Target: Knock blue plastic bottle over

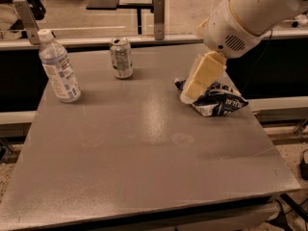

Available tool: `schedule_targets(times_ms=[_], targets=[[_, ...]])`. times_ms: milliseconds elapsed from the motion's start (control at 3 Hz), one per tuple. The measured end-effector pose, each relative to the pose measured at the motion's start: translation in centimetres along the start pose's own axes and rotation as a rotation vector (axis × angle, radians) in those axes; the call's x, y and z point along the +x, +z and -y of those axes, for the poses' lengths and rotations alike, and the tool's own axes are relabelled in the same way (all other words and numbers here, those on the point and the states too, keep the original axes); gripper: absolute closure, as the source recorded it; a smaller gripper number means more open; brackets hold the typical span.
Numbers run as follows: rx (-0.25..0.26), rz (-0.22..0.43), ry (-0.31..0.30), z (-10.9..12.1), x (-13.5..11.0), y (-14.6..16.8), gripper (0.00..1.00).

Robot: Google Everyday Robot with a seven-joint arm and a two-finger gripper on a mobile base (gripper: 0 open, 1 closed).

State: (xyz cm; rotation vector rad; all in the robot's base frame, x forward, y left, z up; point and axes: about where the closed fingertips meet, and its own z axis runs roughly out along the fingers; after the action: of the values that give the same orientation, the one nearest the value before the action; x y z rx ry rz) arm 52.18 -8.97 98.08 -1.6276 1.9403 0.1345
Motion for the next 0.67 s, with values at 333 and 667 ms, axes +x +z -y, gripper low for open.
schedule_targets(times_ms=[333,667], targets=[[-0.021,0.082,-0.008,0.3,-3.5,2.6,0.0],[-0.043,0.167,-0.01,0.6,-7.8,5.2,0.0]])
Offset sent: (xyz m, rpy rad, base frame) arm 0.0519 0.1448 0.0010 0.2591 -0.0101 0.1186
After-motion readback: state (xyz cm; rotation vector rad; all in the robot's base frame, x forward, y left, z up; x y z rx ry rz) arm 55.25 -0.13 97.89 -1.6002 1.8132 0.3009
